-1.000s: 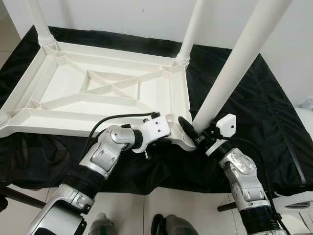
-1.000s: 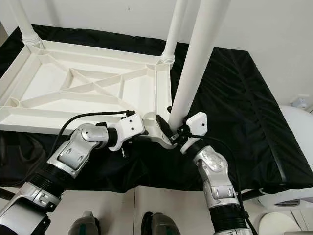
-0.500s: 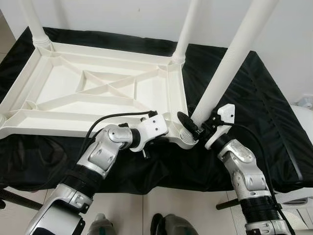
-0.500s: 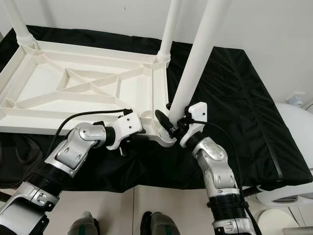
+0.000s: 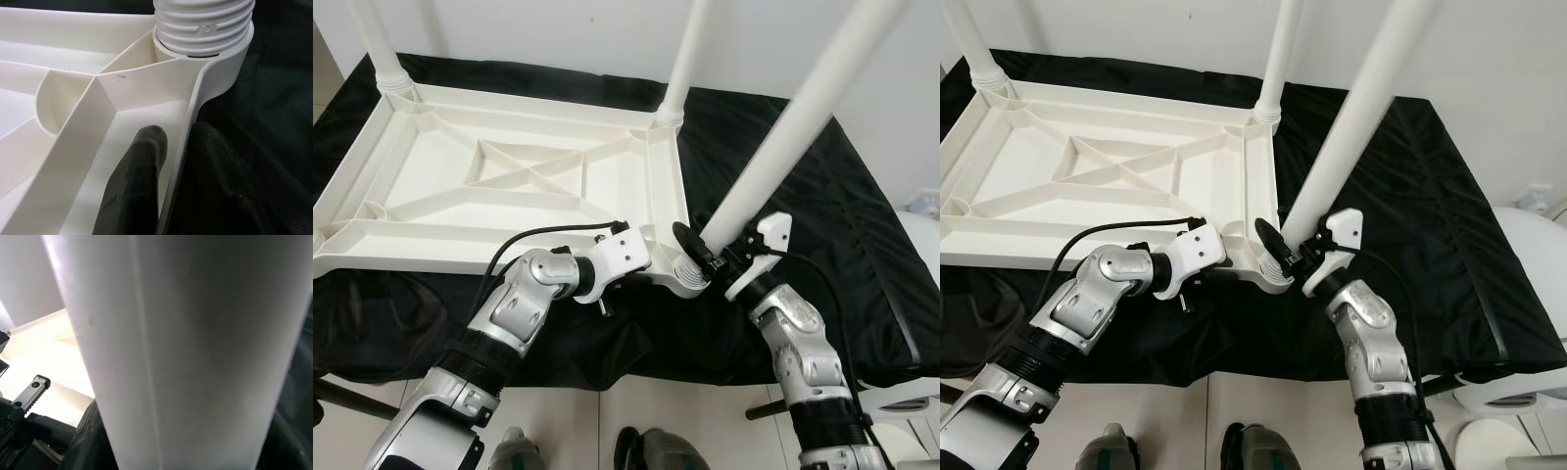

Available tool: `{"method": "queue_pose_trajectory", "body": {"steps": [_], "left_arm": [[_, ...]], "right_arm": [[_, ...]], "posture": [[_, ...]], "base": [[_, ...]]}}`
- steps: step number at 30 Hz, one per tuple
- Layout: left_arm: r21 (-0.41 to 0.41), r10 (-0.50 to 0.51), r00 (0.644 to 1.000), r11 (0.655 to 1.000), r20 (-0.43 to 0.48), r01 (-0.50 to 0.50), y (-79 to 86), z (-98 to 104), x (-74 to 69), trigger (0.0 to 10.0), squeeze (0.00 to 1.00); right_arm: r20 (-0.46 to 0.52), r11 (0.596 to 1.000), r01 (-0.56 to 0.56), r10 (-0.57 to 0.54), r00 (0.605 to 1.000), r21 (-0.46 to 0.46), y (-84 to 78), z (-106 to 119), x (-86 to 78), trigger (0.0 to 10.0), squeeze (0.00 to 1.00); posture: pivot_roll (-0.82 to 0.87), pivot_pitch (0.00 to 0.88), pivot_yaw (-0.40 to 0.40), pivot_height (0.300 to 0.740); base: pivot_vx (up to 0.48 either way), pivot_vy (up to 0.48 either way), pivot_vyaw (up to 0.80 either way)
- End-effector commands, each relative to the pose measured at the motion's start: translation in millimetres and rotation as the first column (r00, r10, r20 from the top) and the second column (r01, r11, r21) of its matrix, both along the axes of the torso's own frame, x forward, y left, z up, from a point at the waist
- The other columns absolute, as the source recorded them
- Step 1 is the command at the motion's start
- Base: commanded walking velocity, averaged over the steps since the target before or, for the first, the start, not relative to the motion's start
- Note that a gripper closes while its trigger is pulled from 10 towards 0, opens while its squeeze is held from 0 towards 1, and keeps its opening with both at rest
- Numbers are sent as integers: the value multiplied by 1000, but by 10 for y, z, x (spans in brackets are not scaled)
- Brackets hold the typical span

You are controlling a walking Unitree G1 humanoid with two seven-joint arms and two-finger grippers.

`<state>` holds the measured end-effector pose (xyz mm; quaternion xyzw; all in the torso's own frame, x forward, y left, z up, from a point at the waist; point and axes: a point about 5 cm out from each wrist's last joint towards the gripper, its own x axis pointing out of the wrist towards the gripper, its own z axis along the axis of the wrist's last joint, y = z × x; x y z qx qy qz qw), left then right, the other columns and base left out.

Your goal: Building children table

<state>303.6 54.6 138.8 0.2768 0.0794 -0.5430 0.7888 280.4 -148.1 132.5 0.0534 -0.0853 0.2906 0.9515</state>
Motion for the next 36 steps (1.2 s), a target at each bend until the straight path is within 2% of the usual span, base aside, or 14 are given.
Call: {"method": "queue_pose_trajectory", "body": {"steps": [1, 9, 16, 21, 24, 28, 33, 36], "left_arm": [[-58, 43, 993, 998, 110, -37, -21, 223, 49, 10000, 0], [-58, 45, 993, 998, 109, -39, -11, 229, 55, 10000, 0], [-59, 51, 993, 997, 111, -45, -2, 237, 56, 10000, 0], [-61, 53, 992, 997, 111, -47, -1, 238, 55, 10000, 0], [-61, 55, 992, 997, 111, -48, 1, 240, 56, 10000, 0], [-62, 57, 992, 997, 114, -50, 9, 254, 60, 10000, 0], [-62, 55, 992, 997, 117, -48, 9, 260, 55, 10000, 0], [-62, 55, 992, 997, 118, -48, 10, 263, 53, 10000, 0]], "right_arm": [[-140, 1000, 7, -10, 990, -16, -34, -302, -99, 10000, 0], [-129, 999, 24, -29, 991, -41, -85, -308, -98, 10000, 0], [-14, 987, -46, 44, 999, -155, 63, -155, -77, 10000, 0], [-10, 979, -90, 89, 996, -185, 147, -109, -53, 10000, 0], [-19, 973, -112, 110, 994, -202, 180, -99, -36, 10000, 0], [-87, 963, -151, 135, 987, -221, 187, -119, 44, 10000, 0], [-179, 978, -129, 100, 979, -162, 78, -235, 123, 10000, 0], [-199, 982, -117, 87, 976, -146, 43, -274, 127, 10000, 0]], "posture": [[63, 93, -101, 740], [62, 97, -98, 740], [69, 97, -103, 740], [71, 96, -106, 740], [71, 96, -106, 740], [74, 97, -106, 740], [78, 98, -106, 740], [78, 100, -105, 740]], "base": [[0, 0, 0], [0, 0, 0], [0, 0, 0], [0, 0, 0], [0, 0, 0], [0, 0, 0], [0, 0, 0], [0, 0, 0]]}}
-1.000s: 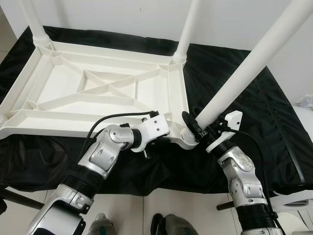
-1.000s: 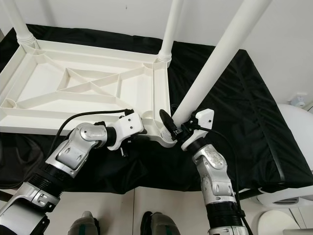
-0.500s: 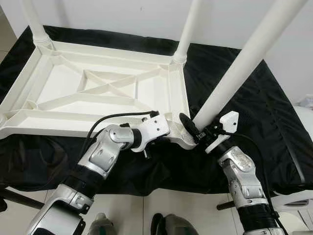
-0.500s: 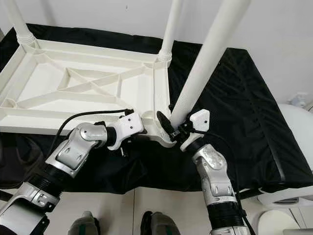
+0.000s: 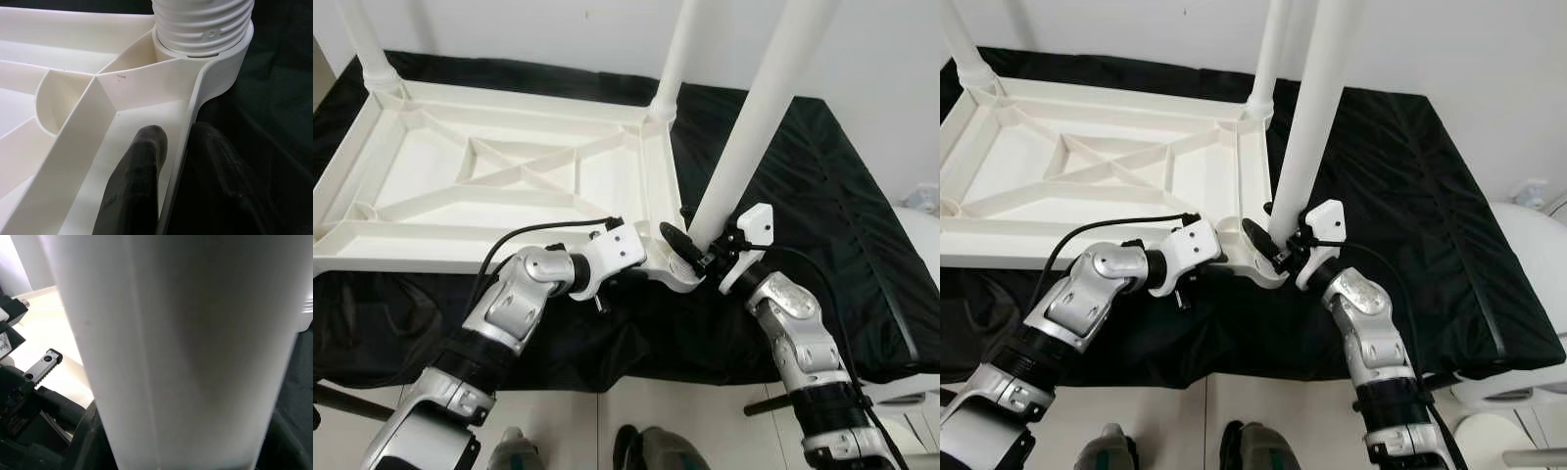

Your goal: Building children table

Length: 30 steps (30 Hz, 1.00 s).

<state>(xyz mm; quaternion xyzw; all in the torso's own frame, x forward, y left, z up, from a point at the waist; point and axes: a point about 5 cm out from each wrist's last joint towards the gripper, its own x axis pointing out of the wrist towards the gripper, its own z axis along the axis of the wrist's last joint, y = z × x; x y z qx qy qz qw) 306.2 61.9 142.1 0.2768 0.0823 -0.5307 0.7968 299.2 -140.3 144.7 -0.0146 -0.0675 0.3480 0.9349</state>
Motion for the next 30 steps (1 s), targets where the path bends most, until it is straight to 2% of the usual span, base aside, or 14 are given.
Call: {"method": "queue_pose_trajectory", "body": {"steps": [1, 9, 10, 15, 16, 19, 21, 25, 30], "left_arm": [[-59, 24, 993, 998, 116, -17, -63, 230, 25, 10000, 0], [-59, 19, 993, 998, 113, -13, -59, 232, 9, 10000, 0], [-59, 18, 994, 998, 112, -12, -58, 234, 4, 10000, 0], [-59, 19, 994, 998, 112, -12, -56, 236, 4, 10000, 0], [-59, 20, 993, 998, 112, -13, -53, 236, 4, 10000, 0], [-59, 21, 993, 998, 112, -14, -52, 236, 3, 10000, 0], [-59, 20, 994, 998, 112, -13, -57, 236, 2, 10000, 0], [-60, 18, 994, 998, 111, -12, -61, 241, 3, 10000, 0], [-60, 20, 994, 998, 111, -13, -54, 246, 6, 10000, 0]], "right_arm": [[-230, 999, 37, -37, 972, -5, -76, -436, -64, 10000, 0], [-301, 995, 86, -67, 951, 52, -143, -553, -127, 10000, 0], [-296, 992, 108, -82, 952, 71, -134, -575, -170, 10000, 0], [-279, 989, 124, -97, 955, 81, -126, -565, -185, 10000, 0], [-235, 988, 132, -110, 966, 83, -106, -536, -214, 10000, 0], [-204, 987, 136, -116, 972, 87, -94, -517, -233, 10000, 0], [-140, 992, 114, -106, 984, 50, -33, -485, -271, 10000, 0], [-127, 996, 90, -89, 988, 10, 24, -472, -274, 10000, 0], [-180, 992, 55, -76, 981, -115, 93, -503, -211, 10000, 0]], "posture": [[78, 100, -104, 740], [79, 106, -104, 740], [80, 107, -104, 740], [81, 108, -105, 740], [82, 108, -106, 740], [82, 108, -106, 740], [78, 108, -105, 740], [79, 109, -107, 740], [80, 109, -106, 740]], "base": [[0, 0, 0], [0, 0, 0], [0, 0, 0], [0, 0, 0], [0, 0, 0], [0, 0, 0], [0, 0, 0], [0, 0, 0], [0, 0, 0]]}}
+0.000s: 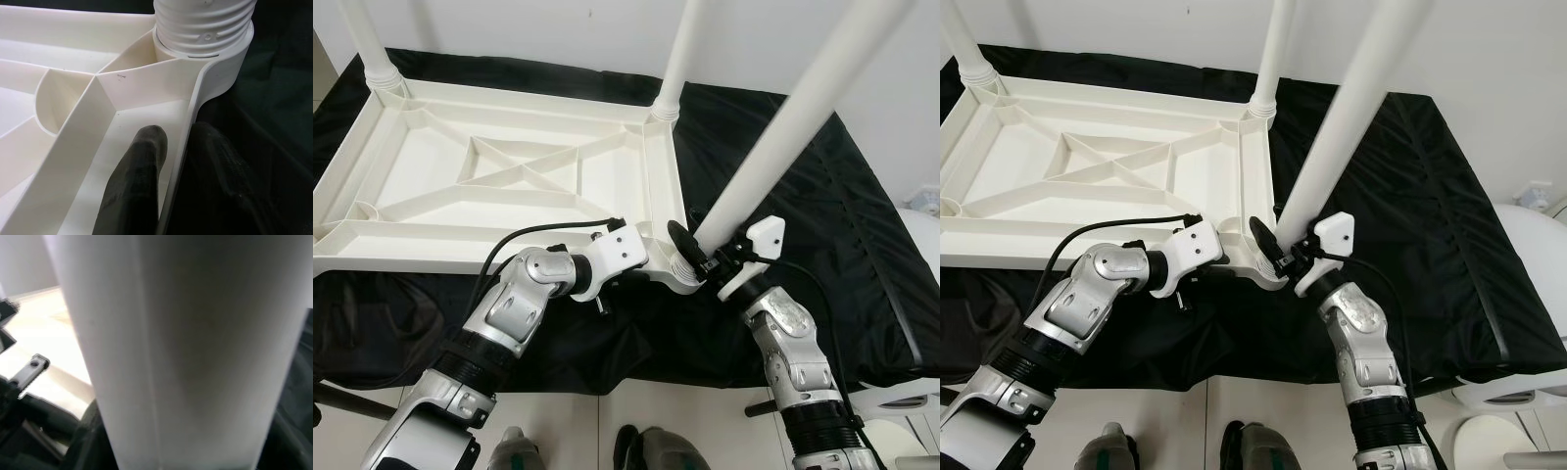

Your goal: Building children table

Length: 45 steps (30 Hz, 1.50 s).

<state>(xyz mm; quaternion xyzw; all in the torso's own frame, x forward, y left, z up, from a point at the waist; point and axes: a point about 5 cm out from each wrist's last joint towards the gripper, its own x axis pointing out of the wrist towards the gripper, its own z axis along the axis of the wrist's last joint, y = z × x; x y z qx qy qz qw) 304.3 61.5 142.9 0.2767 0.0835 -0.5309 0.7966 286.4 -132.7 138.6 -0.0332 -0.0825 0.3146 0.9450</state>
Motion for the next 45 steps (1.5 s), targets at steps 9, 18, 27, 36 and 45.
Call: {"method": "queue_pose_trajectory", "body": {"steps": [9, 18, 27, 36, 45], "left_arm": [[-60, 21, 993, 998, 116, -14, -43, 246, 29, 10000, 0], [-57, 21, 993, 998, 118, -14, -33, 250, 25, 10000, 0], [-56, 16, 993, 998, 117, -9, -35, 252, 21, 10000, 0], [-57, 9, 993, 998, 116, -3, -54, 249, 18, 10000, 0], [-58, 14, 993, 998, 120, -7, -51, 250, 17, 10000, 0]], "right_arm": [[-289, 995, -35, 6, 957, -94, -14, -513, -1, 10000, 0], [-395, 999, 6, 16, 918, 53, -120, -654, -49, 10000, 0], [-486, 997, -43, 69, 871, 65, -174, -738, -153, 10000, 0], [-399, 997, -20, -13, 917, -80, -309, -648, -8, 10000, 0], [-287, 998, 37, -52, 956, -57, -208, -670, -134, 10000, 0]], "posture": [[88, 104, -107, 740], [88, 107, -106, 740], [86, 108, -103, 740], [79, 102, -97, 740], [81, 94, -103, 740]], "base": [[0, 0, 0], [0, 0, 0], [0, 0, 0], [0, 0, 0], [0, 0, 0]]}}
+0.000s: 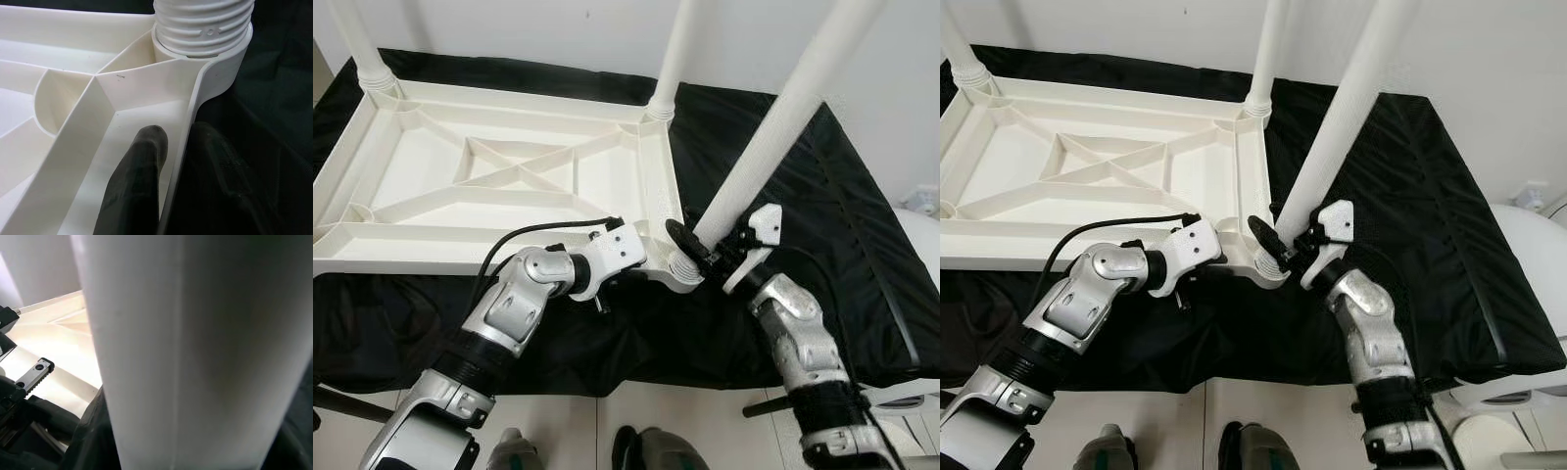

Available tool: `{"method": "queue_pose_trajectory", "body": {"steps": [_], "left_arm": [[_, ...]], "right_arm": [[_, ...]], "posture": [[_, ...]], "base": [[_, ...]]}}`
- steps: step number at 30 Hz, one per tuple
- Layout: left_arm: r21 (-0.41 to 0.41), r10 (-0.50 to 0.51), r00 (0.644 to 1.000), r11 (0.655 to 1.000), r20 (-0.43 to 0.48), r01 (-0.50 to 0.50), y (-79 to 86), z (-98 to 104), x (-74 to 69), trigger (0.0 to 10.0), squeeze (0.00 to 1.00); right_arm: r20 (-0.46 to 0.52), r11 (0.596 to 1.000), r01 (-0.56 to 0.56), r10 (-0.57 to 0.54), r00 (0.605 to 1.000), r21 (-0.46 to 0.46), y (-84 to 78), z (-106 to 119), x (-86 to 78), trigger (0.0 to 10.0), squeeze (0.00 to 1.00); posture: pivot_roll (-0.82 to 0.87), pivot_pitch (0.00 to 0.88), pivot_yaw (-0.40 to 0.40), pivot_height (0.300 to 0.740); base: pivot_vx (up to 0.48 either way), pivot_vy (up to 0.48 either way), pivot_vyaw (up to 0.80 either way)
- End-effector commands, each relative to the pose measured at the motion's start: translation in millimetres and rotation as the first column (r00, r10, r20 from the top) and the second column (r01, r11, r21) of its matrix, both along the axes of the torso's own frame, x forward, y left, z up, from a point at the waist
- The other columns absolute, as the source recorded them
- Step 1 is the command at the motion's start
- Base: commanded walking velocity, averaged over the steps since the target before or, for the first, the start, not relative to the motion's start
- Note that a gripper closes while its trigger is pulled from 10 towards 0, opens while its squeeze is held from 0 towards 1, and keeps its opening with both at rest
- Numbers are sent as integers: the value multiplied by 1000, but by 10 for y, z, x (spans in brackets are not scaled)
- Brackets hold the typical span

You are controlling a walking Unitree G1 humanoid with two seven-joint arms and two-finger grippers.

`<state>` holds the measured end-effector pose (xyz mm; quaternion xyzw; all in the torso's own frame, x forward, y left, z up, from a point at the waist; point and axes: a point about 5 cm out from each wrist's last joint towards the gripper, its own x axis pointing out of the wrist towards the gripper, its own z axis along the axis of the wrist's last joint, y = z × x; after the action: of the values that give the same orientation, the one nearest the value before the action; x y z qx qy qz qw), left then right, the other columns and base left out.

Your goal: Building children table

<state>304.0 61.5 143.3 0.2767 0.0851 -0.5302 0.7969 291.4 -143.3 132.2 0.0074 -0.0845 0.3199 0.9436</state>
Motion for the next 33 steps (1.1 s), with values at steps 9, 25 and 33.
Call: {"method": "queue_pose_trajectory", "body": {"steps": [9, 25, 33], "left_arm": [[-60, 6, 992, 998, 125, 2, -67, 257, 30, 10000, 0], [-60, 4, 992, 998, 129, 4, -54, 288, 24, 10000, 0], [-62, 7, 992, 998, 127, 1, -47, 286, 8, 10000, 0]], "right_arm": [[-276, 991, 84, -111, 955, -108, -14, -577, -155, 10000, 0], [-241, 963, 264, -268, 933, -52, 198, -359, 48, 10000, 0], [-247, 944, 330, -321, 914, -5, 372, -313, 50, 10000, 0]], "posture": [[77, 91, -103, 740], [89, 106, -102, 740], [96, 115, -105, 740]], "base": [[0, 0, 0], [0, 0, 0], [0, 0, 0]]}}
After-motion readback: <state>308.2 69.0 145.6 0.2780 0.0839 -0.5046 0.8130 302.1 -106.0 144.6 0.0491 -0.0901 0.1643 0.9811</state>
